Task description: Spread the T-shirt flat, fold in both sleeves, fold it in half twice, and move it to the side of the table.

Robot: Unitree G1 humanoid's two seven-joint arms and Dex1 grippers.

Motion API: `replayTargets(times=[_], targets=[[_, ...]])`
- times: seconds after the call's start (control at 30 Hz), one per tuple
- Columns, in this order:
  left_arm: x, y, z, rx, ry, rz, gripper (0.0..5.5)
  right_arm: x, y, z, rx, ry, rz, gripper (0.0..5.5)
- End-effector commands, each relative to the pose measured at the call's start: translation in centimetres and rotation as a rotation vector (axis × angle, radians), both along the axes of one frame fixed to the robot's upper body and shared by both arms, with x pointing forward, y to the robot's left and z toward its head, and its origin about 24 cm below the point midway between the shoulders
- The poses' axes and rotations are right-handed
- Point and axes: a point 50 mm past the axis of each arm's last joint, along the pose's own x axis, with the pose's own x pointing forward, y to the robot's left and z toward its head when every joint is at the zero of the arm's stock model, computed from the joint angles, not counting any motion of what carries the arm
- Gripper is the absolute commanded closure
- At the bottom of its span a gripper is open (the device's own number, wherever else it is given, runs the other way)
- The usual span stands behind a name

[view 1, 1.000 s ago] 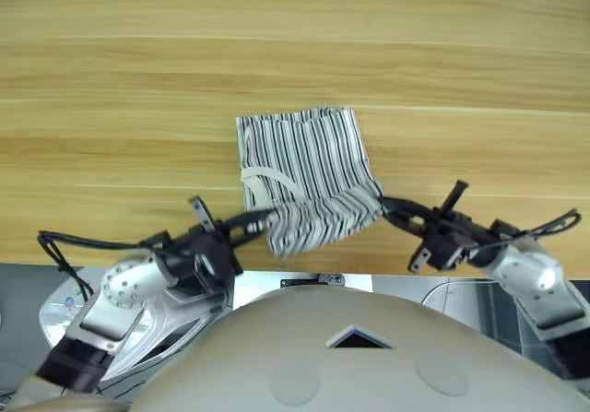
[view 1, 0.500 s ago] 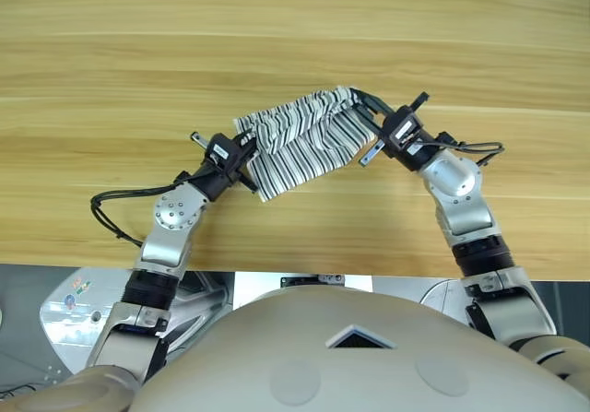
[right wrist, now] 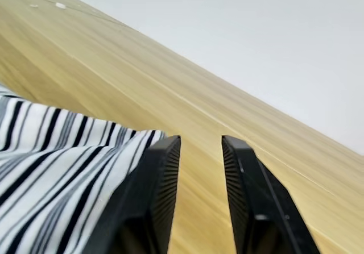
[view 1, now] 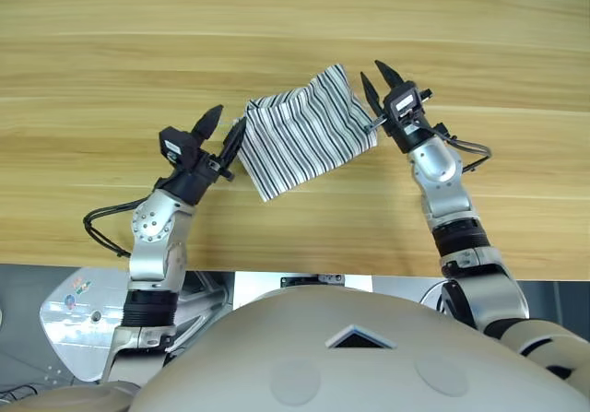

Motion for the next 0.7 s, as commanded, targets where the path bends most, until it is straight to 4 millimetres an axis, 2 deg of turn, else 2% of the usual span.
replayTargets(times=[0.03,0.1,0.17,0.23,0.3,0.43,0.57,0.6,0.7], targets=[[0.4,2.4,-0.6,-0.057,0.063,0.187,2.42,0.1,-0.3,1.1,0.050,-0.042,-0.041,4.20],[0.1,1.9,-0.1,-0.094,0.037,0.177,2.05,-1.6,1.3,2.1,0.072,-0.084,0.064,4.20],[0.0,0.9,0.8,-0.125,-0.019,0.127,2.01,-3.3,3.6,2.7,0.075,-0.088,0.194,4.20],[0.3,0.3,1.5,-0.179,-0.069,0.116,2.01,-3.8,5.5,2.2,0.062,-0.037,0.273,4.20],[0.7,0.0,1.7,-0.209,-0.093,0.126,2.01,-3.0,6.2,1.1,0.022,0.016,0.280,4.20],[0.8,-0.6,1.7,-0.225,-0.110,0.129,2.01,0.5,6.2,-0.5,-0.005,0.124,0.200,4.20],[0.9,-0.2,1.8,-0.228,-0.116,0.155,2.01,3.3,6.6,-1.7,0.068,0.298,0.194,4.20],[1.0,-0.2,2.0,-0.229,-0.118,0.157,2.01,4.2,6.3,-2.2,0.099,0.377,0.149,4.20],[1.1,-0.3,2.3,-0.237,-0.124,0.152,2.01,6.3,3.8,-3.1,0.151,0.530,-0.114,4.20]])
